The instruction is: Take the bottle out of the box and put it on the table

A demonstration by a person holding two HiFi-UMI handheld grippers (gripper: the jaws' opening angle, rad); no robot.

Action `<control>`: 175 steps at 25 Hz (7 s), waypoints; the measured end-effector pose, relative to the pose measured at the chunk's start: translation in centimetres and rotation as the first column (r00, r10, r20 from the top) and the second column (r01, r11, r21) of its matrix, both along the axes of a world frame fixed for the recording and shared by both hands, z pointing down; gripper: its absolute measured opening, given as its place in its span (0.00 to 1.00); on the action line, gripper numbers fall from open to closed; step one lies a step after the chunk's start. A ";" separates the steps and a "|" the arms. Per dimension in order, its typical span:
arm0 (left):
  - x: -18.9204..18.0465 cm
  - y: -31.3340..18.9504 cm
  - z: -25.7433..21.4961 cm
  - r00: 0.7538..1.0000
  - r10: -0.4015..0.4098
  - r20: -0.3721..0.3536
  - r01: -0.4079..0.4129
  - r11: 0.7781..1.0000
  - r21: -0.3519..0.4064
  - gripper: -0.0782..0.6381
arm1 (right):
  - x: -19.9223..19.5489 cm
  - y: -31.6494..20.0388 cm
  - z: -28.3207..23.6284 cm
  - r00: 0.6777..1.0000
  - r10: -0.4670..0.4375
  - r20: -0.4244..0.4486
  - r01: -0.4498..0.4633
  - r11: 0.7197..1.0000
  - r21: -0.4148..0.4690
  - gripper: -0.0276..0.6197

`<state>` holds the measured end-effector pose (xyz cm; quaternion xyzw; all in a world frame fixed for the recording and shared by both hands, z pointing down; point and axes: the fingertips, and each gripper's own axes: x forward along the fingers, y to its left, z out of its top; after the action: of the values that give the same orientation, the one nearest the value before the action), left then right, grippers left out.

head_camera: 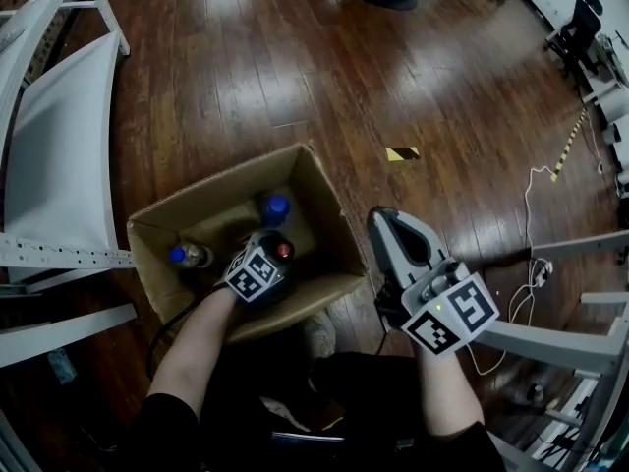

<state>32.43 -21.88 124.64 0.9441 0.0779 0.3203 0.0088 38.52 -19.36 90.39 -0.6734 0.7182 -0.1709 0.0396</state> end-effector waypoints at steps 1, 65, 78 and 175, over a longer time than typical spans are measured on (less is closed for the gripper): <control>0.1 -0.2 0.9 1.000 -0.012 0.020 0.012 1.000 -0.006 0.57 | -0.1 0.2 0.1 1.000 -0.001 -0.002 0.001 1.000 -0.005 0.05; -19.4 -0.9 -81.3 0.859 -0.460 -0.223 0.480 0.876 0.041 0.54 | -18.0 0.2 -51.6 0.874 -0.350 -0.336 0.321 0.936 -0.142 0.05; -39.8 3.8 -87.0 0.600 -0.761 -0.246 0.793 0.607 0.053 0.54 | -38.6 0.9 -54.5 0.664 -0.653 -0.363 0.672 0.735 -0.094 0.05; -111.4 13.0 -68.3 -0.657 -0.754 -0.011 0.753 -0.656 0.052 0.72 | -101.1 3.5 -40.4 -0.173 -0.972 -0.161 0.944 -0.117 -0.309 0.05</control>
<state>-79.01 -8.92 56.34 0.4549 -0.8321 0.1461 0.2815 -62.60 -15.88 49.94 0.0728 0.9633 -0.0519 -0.2532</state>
